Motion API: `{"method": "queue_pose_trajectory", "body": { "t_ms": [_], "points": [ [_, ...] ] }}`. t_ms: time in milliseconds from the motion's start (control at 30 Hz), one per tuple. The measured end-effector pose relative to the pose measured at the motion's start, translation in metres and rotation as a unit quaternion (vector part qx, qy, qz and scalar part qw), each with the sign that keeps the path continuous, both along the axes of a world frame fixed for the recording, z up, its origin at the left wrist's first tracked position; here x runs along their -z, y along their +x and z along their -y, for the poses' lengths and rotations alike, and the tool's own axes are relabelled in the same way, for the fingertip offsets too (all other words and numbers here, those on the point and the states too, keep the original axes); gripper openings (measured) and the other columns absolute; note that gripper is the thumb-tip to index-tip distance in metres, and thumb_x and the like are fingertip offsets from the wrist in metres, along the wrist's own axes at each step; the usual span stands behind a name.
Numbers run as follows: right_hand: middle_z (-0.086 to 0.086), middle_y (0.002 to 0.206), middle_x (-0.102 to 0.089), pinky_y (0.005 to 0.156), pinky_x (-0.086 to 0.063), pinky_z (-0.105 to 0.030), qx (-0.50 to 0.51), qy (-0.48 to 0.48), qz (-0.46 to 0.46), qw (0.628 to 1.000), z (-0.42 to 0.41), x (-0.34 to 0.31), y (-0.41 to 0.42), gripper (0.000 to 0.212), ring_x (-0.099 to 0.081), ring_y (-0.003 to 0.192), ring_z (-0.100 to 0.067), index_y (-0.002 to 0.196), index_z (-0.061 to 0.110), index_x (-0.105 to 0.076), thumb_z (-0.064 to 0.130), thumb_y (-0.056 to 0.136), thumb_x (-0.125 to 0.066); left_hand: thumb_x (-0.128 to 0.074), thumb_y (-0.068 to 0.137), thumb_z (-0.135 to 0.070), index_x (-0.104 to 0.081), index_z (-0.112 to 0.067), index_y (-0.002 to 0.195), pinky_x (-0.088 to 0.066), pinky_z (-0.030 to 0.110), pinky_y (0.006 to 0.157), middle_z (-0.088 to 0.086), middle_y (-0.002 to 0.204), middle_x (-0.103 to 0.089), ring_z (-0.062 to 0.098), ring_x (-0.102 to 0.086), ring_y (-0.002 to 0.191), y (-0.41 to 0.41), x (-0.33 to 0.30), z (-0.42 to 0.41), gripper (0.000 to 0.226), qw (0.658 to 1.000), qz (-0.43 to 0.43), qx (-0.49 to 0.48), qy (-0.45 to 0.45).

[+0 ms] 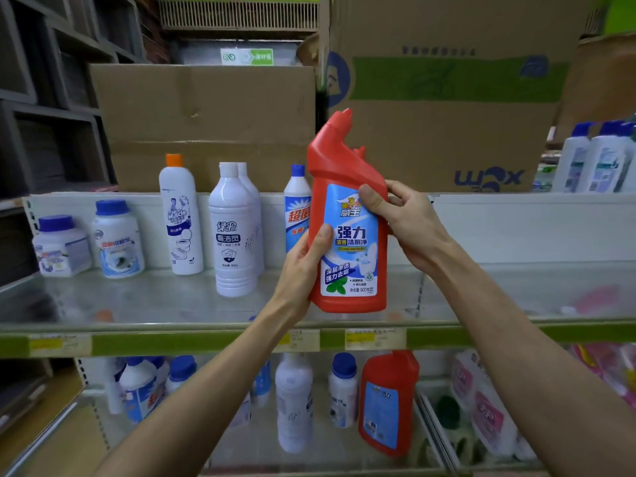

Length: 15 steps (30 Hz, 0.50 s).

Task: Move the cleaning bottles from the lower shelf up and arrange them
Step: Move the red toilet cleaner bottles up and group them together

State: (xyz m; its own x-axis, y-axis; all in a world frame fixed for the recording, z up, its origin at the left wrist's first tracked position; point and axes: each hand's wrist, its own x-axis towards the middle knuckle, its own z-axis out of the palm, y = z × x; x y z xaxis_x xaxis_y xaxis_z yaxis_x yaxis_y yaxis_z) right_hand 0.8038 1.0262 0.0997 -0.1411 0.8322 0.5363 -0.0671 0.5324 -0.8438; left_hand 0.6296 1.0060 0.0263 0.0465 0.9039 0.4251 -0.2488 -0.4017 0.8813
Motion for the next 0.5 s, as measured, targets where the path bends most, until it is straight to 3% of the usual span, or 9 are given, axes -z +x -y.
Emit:
{"method": "queue_pose_trajectory", "body": {
  "t_ms": [133,233,367,500],
  "points": [
    [-0.012,0.108,-0.076,0.076,-0.062,-0.033,0.015,0.006,-0.014,1.000,-0.021,0.005,0.014,0.067,-0.077,0.094,-0.023,0.128,0.011,-0.062,0.044,0.072,-0.080,-0.067,0.091,-0.045,-0.062,-0.017,0.128,-0.058,0.048,0.092,0.008,0.119,-0.075,0.029,-0.073,0.108,0.002,-0.006,-0.023,0.047,0.997,-0.081,0.004,-0.006],
    [-0.009,0.105,-0.076,0.077,-0.062,-0.035,0.024,0.001,-0.015,1.000,-0.039,0.013,0.025,0.061,-0.077,0.092,-0.021,0.123,0.016,-0.061,0.043,0.072,-0.079,-0.069,0.092,-0.039,-0.061,-0.016,0.130,-0.059,0.047,0.092,0.006,0.120,-0.075,0.026,-0.073,0.107,0.006,-0.006,-0.041,0.046,0.994,-0.107,-0.009,-0.014],
    [-0.005,0.102,-0.077,0.071,-0.063,-0.030,0.028,-0.007,0.003,1.000,-0.063,0.022,0.033,0.066,-0.078,0.088,-0.018,0.130,0.018,-0.058,0.039,0.073,-0.080,-0.069,0.093,-0.034,-0.052,-0.014,0.142,-0.061,0.037,0.088,0.005,0.125,-0.071,0.022,-0.072,0.109,0.012,-0.005,-0.065,0.055,0.988,-0.145,-0.026,-0.038],
    [-0.003,0.102,-0.077,0.067,-0.061,-0.026,0.026,-0.015,0.009,1.000,-0.084,0.030,0.037,0.069,-0.078,0.086,-0.015,0.134,0.014,-0.056,0.037,0.074,-0.080,-0.069,0.093,-0.032,-0.041,-0.013,0.151,-0.059,0.040,0.093,0.008,0.133,-0.066,0.023,-0.069,0.114,0.017,0.001,-0.084,0.067,0.987,-0.142,-0.029,-0.072]
  ]
}}
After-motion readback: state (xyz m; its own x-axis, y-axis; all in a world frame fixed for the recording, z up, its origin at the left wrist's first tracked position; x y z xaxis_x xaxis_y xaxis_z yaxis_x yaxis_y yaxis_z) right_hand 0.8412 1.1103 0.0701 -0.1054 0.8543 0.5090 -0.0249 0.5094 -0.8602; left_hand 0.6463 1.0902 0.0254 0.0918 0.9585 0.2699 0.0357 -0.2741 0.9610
